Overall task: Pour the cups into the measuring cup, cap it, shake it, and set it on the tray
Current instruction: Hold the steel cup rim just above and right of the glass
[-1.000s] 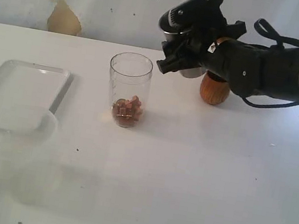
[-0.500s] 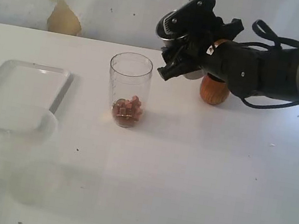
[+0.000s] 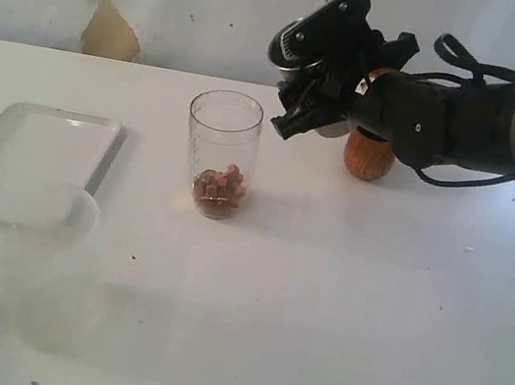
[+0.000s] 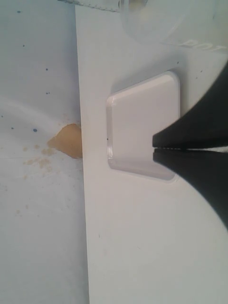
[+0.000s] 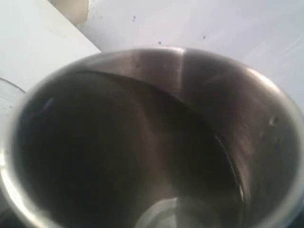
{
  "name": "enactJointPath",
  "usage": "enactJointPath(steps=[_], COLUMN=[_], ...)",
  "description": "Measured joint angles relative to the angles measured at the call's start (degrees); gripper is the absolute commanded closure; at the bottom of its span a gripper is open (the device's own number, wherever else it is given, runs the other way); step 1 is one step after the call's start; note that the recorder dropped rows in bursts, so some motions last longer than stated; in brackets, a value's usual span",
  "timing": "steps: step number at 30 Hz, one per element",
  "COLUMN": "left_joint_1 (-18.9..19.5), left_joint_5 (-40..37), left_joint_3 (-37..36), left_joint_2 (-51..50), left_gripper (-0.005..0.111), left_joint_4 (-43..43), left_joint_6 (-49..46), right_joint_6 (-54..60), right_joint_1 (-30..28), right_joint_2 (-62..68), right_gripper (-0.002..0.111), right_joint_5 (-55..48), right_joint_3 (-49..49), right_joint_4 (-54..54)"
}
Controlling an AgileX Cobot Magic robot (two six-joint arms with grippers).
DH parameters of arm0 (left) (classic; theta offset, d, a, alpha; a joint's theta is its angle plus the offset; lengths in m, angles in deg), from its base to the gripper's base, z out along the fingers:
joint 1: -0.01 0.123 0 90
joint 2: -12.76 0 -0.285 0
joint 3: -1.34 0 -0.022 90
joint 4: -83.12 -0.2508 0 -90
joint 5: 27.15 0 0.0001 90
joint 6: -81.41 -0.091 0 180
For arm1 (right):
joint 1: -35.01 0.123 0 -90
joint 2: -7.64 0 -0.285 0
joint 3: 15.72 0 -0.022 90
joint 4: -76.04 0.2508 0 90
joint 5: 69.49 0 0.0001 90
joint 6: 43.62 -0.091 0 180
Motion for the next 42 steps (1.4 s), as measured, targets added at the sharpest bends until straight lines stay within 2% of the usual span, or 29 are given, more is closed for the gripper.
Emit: enactJointPath(steps=[22, 42], left_joint_1=[0.0, 0.0], left_joint_5=[0.0, 0.0], left_joint_3=[0.0, 0.0], left_joint_2=[0.0, 0.0], left_gripper=[0.106, 0.106], left_joint_4=[0.0, 0.0], left_joint_6=[0.0, 0.0], right_joint_6=[-1.3, -0.1], right_joint_1=[0.3, 0.3], right_joint_2=[0.0, 0.0], right_gripper=[0.108, 0.108], right_joint_5=[-1.6, 1.2], right_joint_3=[0.0, 0.0], right_joint_4=[-0.3, -3.0])
